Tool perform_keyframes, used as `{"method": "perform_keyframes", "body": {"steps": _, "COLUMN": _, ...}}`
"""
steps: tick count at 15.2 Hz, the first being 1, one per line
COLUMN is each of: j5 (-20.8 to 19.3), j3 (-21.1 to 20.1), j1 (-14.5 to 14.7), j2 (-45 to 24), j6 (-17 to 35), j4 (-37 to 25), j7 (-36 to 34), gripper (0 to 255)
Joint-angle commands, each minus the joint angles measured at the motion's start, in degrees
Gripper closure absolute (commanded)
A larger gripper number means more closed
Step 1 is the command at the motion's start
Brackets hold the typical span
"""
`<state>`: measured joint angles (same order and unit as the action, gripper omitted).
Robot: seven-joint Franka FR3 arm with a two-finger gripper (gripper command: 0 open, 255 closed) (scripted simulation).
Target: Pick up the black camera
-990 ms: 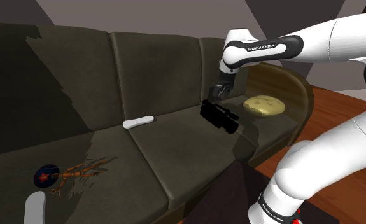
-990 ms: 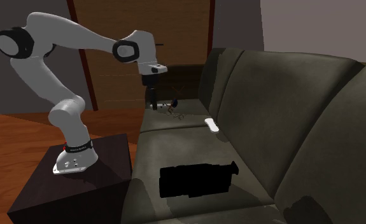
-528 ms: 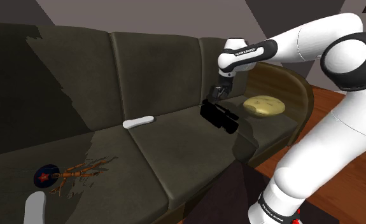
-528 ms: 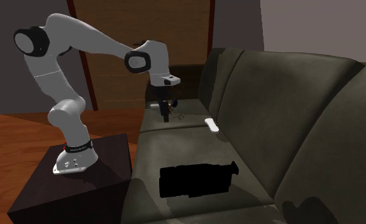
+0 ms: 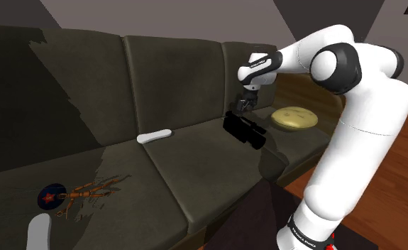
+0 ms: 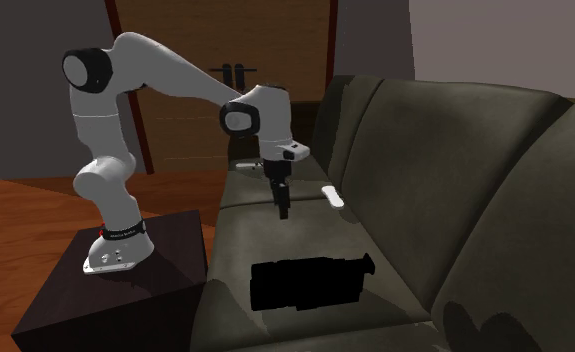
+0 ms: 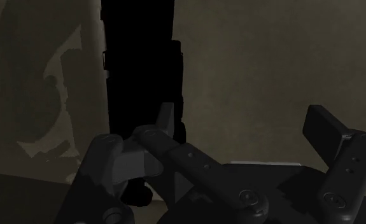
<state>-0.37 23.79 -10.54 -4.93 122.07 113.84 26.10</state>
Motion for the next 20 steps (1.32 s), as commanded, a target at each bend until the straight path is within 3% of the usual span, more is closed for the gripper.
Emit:
{"method": "perform_keyframes", "body": {"steps": 1, "j5": 2.49, "j3": 0.74, "j1": -1.44, "j2": -4.70, "j6": 0.58, "j4": -3.61, "j7": 2.53, "gripper": 0}}
{"method": "perform_keyframes", "body": {"steps": 10, "j5": 11.76, "j3": 0.15, "j1": -10.15, "j2": -25.03, "j6": -1.42, "j4": -23.69, "j7": 9.29, "gripper": 0}}
{"method": "perform_keyframes", "body": {"steps": 20, "j5": 13.12, "j3": -0.76, "j1": -10.94, "j2": -28.26, "j6": 2.92, "j4": -22.41, "j7": 10.02, "gripper": 0}}
